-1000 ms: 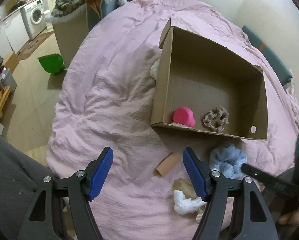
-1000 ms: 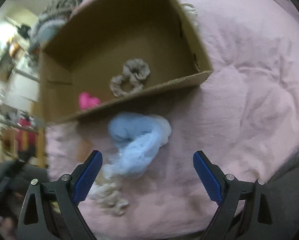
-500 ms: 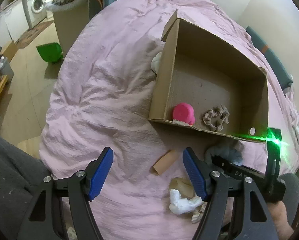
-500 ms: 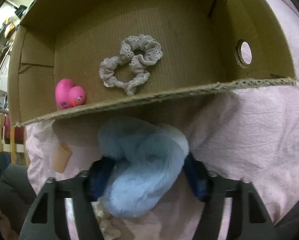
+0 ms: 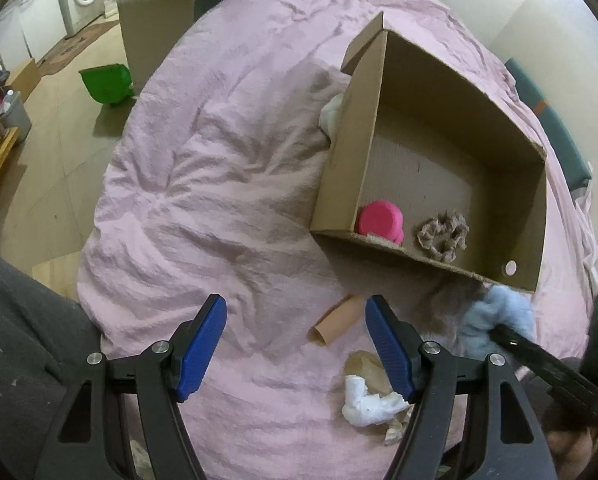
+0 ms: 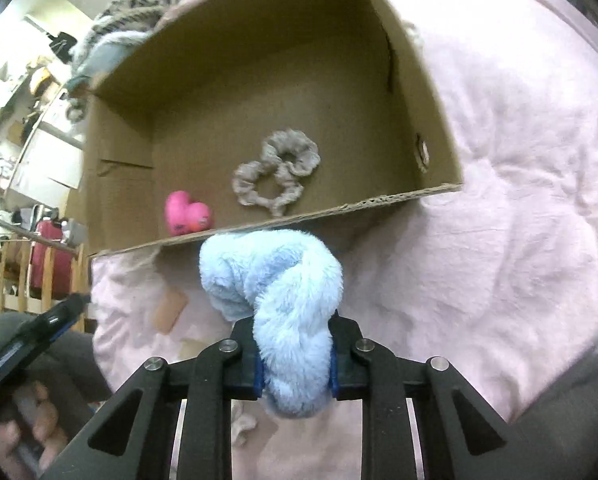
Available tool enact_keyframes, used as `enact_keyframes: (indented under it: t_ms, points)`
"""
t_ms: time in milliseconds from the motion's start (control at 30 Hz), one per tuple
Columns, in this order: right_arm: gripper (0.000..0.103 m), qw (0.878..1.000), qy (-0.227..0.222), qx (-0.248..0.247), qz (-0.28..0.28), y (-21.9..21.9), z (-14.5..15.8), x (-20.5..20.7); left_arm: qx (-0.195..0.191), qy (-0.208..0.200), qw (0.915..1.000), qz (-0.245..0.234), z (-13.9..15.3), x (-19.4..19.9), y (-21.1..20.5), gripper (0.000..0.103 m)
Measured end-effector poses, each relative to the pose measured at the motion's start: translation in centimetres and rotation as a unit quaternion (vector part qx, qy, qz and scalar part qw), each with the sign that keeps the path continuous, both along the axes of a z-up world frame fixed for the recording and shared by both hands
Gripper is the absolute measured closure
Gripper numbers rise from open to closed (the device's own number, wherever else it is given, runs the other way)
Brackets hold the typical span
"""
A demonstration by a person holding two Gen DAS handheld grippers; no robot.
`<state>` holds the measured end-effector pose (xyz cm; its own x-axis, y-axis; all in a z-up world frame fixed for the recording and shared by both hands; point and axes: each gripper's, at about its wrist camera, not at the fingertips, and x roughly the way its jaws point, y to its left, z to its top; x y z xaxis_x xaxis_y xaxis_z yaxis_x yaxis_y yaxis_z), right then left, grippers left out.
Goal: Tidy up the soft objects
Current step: 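Grasp the tan cardboard tube with the left tool while the right tool lifts the blue scrunchie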
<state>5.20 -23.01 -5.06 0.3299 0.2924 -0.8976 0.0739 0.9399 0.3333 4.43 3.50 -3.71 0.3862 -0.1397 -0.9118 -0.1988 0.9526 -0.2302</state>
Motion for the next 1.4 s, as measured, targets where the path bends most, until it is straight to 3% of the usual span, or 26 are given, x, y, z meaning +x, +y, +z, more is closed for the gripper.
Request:
enact_keyframes:
  t_ms: [100,267,333,500,633,700,933,1033,1100,1400]
  points:
    - [0.079,1.000,-0.025,0.011,0.003,-0.3,1.9,-1.6,0.007,0.009,0.9999,-0.008,-0.4,0.0,-0.3,0.034]
    - [0.079,0.990,-0.105,0.094,0.026,-1.0,5.2,-4.2,0.016,0.022,0.9995,-0.014,-1.1,0.1,-0.5,0.034]
    - [0.079,0.989,-0.113,0.092,0.025,-1.1,5.4,-4.7,0.020,0.032,0.9989,-0.028,-1.6,0.3,-0.9,0.035]
    - [0.079,0.990,-0.098,0.099,0.010,-0.6,4.1,-4.2,0.033,0.059,0.9949,-0.075,-3.1,1.2,-2.8,0.051]
    - [0.079,0.991,-0.096,0.098,0.003,-0.8,4.0,-3.7,0.044,0.084,0.9872,-0.128,-4.7,2.3,-5.0,0.057]
    - [0.079,0.991,-0.091,0.098,-0.001,-0.5,3.4,-3.2,0.044,0.092,0.9833,-0.151,-5.3,2.6,-6.1,0.069]
    - [0.079,0.992,-0.085,0.090,0.007,-0.1,3.0,-2.9,0.091,0.092,0.9733,-0.190,-7.0,3.7,-8.8,0.073]
    - [0.079,0.993,-0.082,0.089,0.004,-0.1,2.8,-2.8,0.115,0.096,0.9690,-0.196,-7.5,3.5,-9.2,0.090]
    - [0.078,0.993,-0.081,0.091,0.002,-0.2,2.7,-2.8,0.104,0.090,0.9711,-0.195,-7.3,3.3,-9.1,0.098]
    - [0.078,0.993,-0.080,0.080,0.011,0.1,2.6,-2.9,0.070,0.050,0.9835,-0.159,-4.5,1.1,-7.2,0.099]
